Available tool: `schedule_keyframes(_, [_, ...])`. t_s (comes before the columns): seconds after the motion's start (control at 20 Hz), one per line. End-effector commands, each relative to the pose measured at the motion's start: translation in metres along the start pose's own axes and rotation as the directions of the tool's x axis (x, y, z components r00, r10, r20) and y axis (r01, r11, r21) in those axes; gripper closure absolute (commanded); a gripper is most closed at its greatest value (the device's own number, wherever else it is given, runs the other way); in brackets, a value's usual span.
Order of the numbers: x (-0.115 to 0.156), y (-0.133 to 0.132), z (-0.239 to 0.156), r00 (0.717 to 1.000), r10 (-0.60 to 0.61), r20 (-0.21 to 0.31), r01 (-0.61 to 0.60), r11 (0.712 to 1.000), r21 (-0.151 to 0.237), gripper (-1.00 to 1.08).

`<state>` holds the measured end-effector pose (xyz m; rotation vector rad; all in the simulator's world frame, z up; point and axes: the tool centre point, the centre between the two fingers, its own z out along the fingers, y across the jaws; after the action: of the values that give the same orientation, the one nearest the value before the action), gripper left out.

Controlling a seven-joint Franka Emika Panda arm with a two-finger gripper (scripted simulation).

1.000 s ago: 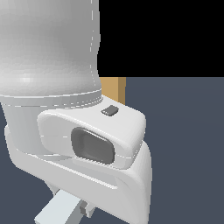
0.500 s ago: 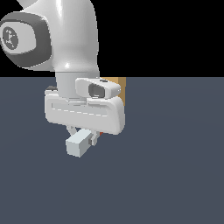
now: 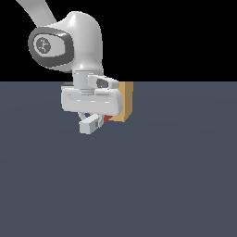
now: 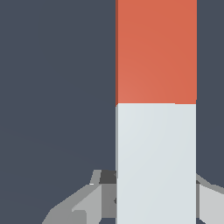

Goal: Insert the peg into the horizontal hole in a box.

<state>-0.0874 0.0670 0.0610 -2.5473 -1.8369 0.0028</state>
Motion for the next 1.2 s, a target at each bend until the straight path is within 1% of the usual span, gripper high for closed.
schedule_keyframes(0.0, [0.019,-0.009,-0.004,1.000,-0.004,-0.001,0.004,1.000,-0.002,1.08])
schedule_keyframes(0.2, [0.040,-0.018,-0.007,1.000,-0.010,-0.001,0.010,1.000,-0.002,1.08])
schedule_keyframes(0.4, [0.050,-0.023,-0.008,1.000,-0.013,-0.001,0.013,1.000,-0.002,1.08])
schedule_keyframes(1.15, [0.052,-0.021,-0.008,1.000,-0.015,-0.001,0.015,1.000,-0.001,1.08])
